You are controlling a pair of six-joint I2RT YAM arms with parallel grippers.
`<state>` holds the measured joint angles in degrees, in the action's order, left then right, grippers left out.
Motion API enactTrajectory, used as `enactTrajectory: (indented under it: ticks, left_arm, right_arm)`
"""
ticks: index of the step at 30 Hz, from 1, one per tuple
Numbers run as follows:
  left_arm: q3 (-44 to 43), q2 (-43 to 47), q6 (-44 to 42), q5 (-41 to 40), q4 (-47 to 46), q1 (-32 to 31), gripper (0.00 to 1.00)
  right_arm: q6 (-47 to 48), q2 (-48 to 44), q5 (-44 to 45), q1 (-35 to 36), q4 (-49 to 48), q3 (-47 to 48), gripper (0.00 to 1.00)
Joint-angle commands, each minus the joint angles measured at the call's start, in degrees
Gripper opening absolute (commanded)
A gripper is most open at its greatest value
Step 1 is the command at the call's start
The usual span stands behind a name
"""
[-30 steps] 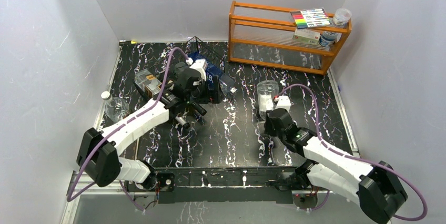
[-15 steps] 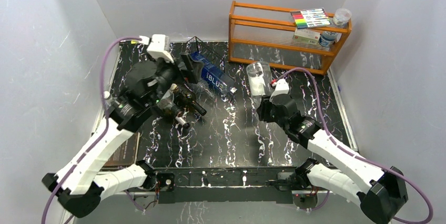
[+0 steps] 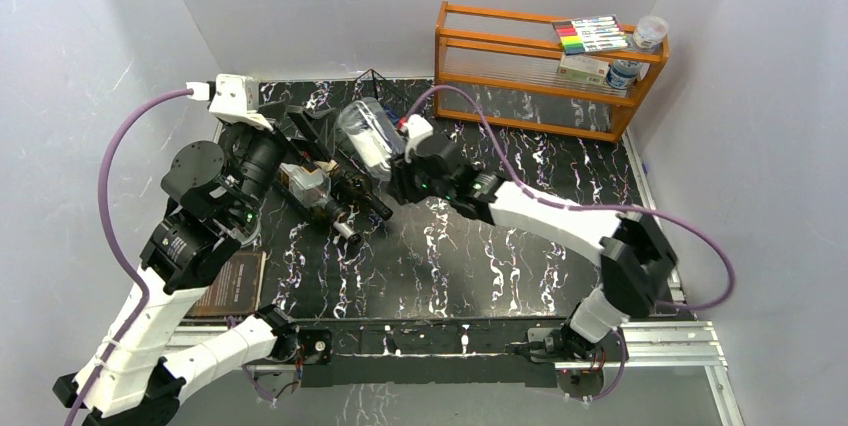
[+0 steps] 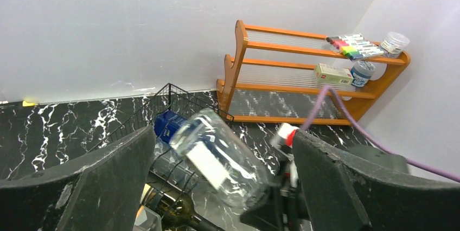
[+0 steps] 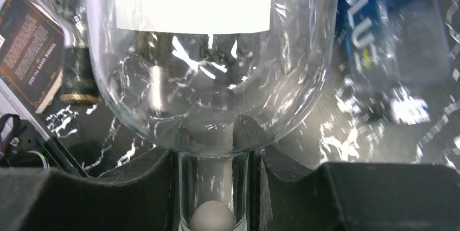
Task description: Put the wine bottle on the wine rack
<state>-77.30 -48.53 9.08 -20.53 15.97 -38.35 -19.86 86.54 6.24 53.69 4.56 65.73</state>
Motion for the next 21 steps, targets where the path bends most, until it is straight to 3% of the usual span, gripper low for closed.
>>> enactTrajectory:
  ticks: [1,9,21]
  left_arm:
    - [-2.55,0.4,-1.25,-0.76,1.13,0.38,0.96]
    - [-1.97,1.25,-0.01,-0.83,2.74,0.38,0.96]
    - [-0.78,1.56,0.26,-1.43,2.97,0.38,0.97]
  right_arm:
    - [0.72,7.64,-3.83,-0.12,-22.92,14.63,0.0]
    - [0.44,20.74,-6.65,-0.43,-21.2,27.68,0.0]
    - [-0.08,29.15,-10.37,-0.98,-16.74,37.07,0.0]
